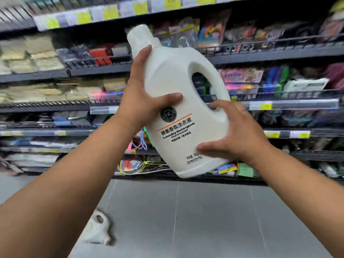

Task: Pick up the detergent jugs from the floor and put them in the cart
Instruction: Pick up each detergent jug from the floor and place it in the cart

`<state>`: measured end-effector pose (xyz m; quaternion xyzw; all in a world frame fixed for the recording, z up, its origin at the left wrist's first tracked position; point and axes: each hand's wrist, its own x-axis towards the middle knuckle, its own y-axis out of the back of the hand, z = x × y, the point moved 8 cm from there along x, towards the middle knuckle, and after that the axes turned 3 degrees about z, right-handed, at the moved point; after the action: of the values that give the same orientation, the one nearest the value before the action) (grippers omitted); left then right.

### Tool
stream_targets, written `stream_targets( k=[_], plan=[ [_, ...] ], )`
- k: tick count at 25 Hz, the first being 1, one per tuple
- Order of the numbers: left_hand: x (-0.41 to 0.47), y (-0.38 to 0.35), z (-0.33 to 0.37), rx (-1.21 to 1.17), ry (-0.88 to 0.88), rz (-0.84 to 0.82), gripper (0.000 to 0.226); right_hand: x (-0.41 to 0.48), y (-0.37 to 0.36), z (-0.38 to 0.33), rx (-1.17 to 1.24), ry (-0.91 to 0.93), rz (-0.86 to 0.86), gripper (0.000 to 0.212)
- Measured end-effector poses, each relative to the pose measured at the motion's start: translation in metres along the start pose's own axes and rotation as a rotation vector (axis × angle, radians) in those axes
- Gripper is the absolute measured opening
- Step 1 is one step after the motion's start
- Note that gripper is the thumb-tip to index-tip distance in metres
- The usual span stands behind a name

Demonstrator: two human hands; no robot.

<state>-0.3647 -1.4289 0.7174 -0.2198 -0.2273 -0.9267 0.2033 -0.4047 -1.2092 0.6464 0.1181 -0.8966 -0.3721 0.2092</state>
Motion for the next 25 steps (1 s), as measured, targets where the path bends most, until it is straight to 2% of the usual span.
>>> stream_targets(
  k=[5,11,19,25],
  plan=[
    [0.041,-0.039,0.144,-0.121,-0.197,-0.088,0.101,-0.022,0.150,-0.022,-0.064,-0.029,0.221,0.098],
    [0.044,-0.139,0.286,-0.297,-0.379,-0.195,0.097,-0.084,0.315,0.000,-0.202,-0.095,0.418,0.096],
    [0.001,-0.342,0.448,-0.494,-0.457,-0.385,0.100,-0.201,0.512,0.101,-0.347,-0.250,0.598,0.097],
    [-0.045,-0.511,0.526,-0.649,-0.423,-0.547,0.100,-0.286,0.624,0.202,-0.392,-0.403,0.663,0.097]
  ],
)
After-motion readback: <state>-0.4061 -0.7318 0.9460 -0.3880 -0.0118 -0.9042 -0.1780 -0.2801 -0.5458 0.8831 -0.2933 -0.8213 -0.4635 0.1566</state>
